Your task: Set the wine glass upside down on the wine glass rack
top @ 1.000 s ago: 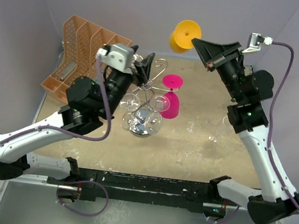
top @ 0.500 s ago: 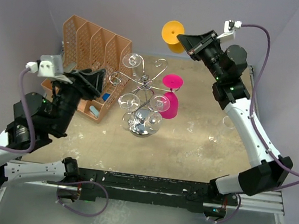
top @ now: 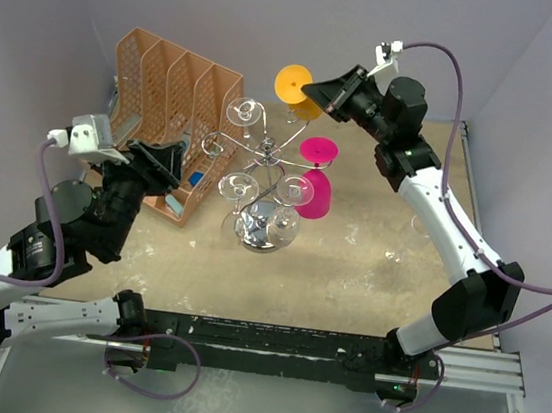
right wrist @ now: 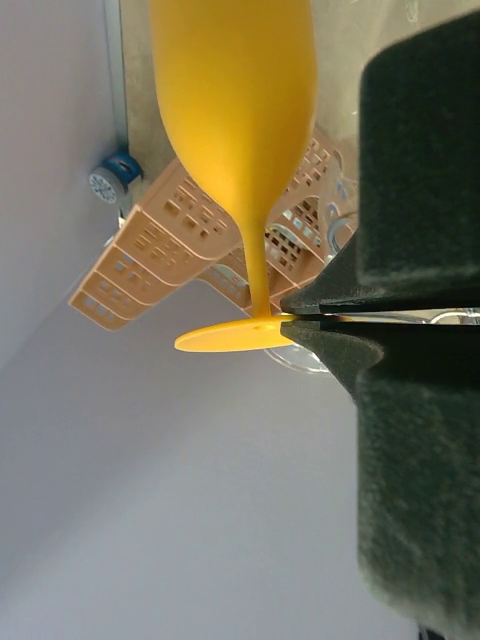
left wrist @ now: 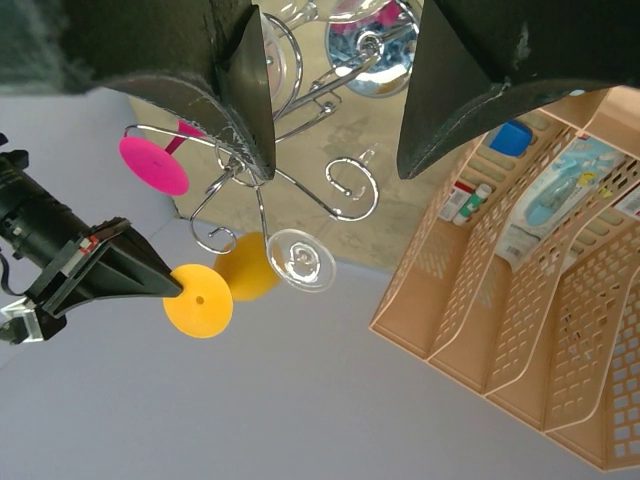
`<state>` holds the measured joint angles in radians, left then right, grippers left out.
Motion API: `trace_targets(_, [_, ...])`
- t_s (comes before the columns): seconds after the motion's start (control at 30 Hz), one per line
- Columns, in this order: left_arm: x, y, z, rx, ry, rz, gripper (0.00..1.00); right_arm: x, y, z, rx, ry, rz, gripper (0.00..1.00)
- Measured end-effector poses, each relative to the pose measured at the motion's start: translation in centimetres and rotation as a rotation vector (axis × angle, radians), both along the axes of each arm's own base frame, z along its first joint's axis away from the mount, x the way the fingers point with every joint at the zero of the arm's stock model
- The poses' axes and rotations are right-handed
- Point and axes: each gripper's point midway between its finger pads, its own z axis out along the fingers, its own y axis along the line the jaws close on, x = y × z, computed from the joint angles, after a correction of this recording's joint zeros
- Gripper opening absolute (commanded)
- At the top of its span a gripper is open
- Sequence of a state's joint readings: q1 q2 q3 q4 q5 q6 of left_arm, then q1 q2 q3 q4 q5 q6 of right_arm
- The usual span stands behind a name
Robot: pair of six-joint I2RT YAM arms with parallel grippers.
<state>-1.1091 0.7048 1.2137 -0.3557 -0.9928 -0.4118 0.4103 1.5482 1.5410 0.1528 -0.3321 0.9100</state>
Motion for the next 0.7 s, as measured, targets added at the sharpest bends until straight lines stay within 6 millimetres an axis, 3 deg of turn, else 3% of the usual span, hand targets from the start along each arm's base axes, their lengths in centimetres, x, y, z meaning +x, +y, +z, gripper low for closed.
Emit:
trace_targets(0.37, [0.8,-0.8,-1.3,0.047,0.04,0.037,0.49,-1.9,2.1,-1.7,-0.056,0.02,0.115,0.0])
trace_targets(0.7, [0.3,1.8,-0.5,-0.03,0.029,0.112,0.49,-2.8,2.9,-3.3,-0.093,0.025,0.167,0.0])
